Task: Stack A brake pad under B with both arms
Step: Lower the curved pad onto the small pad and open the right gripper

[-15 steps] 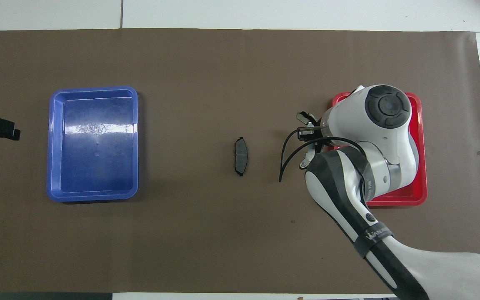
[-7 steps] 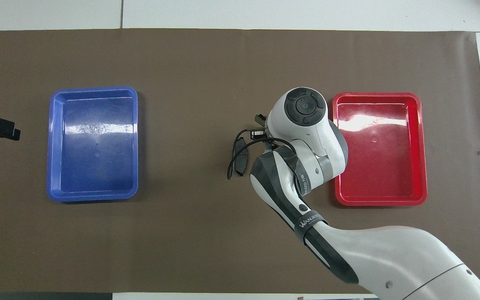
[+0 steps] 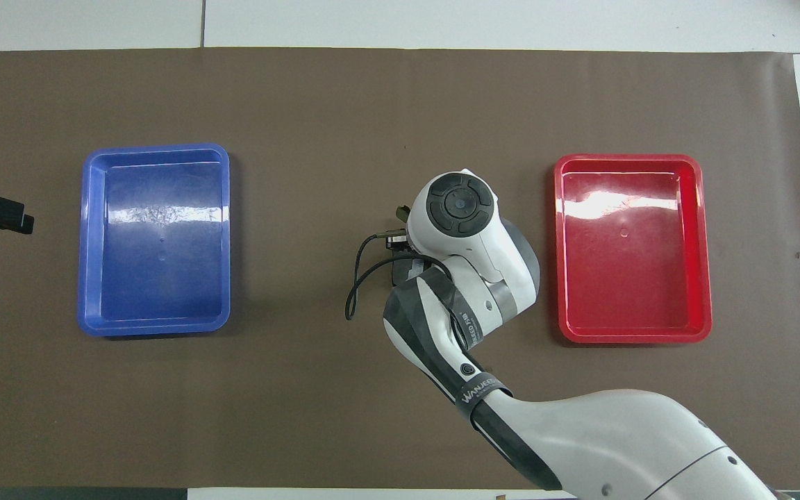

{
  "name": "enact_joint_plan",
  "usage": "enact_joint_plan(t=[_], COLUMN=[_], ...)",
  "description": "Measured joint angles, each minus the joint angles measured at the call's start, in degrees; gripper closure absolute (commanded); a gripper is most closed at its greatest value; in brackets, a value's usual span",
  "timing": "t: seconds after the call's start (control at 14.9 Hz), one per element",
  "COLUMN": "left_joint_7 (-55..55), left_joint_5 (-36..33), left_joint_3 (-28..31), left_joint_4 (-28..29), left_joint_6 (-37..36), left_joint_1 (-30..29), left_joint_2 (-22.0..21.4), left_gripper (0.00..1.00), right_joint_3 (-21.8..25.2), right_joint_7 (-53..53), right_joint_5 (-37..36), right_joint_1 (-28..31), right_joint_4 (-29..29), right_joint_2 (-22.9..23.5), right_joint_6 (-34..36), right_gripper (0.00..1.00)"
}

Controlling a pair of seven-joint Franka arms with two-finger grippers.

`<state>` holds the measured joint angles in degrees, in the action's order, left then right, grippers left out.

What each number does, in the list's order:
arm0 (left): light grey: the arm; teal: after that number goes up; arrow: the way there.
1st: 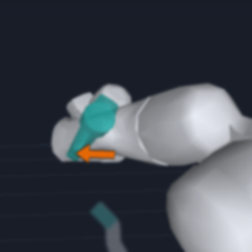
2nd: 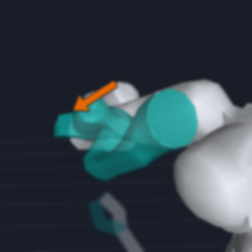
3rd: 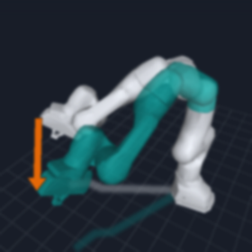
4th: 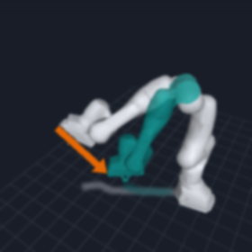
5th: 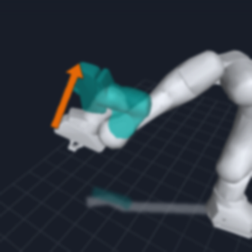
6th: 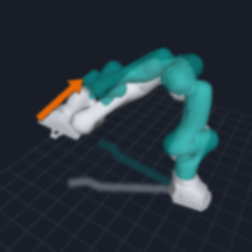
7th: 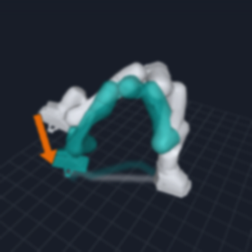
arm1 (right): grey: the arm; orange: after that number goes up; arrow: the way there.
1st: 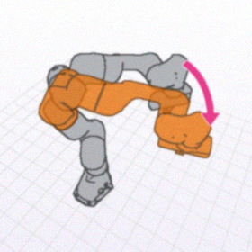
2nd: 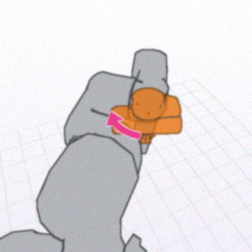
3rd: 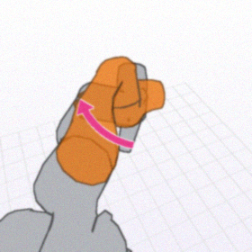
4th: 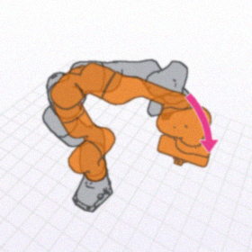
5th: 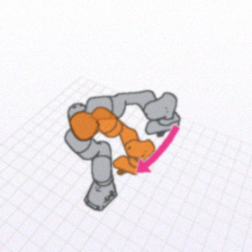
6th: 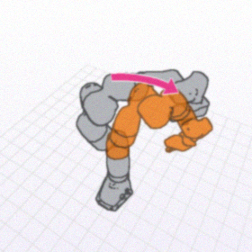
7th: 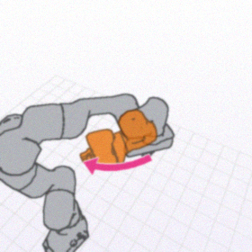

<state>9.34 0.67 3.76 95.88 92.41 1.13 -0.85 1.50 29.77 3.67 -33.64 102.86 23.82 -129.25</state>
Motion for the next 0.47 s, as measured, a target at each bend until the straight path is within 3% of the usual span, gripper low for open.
enact_joint_plan(t=[0.47], left_joint_7=[0.0], left_joint_5=[0.0], left_joint_3=[0.0], left_joint_4=[0.0], left_joint_6=[0.0], left_joint_1=[0.0], left_joint_2=[0.0], left_gripper=[0.00], right_joint_3=[0.0], right_joint_7=[0.0], right_joint_5=[0.1], right_joint_1=[-1.1], right_joint_4=[0.3], right_joint_2=[0.5], right_joint_6=[-0.7], right_gripper=[1.00])
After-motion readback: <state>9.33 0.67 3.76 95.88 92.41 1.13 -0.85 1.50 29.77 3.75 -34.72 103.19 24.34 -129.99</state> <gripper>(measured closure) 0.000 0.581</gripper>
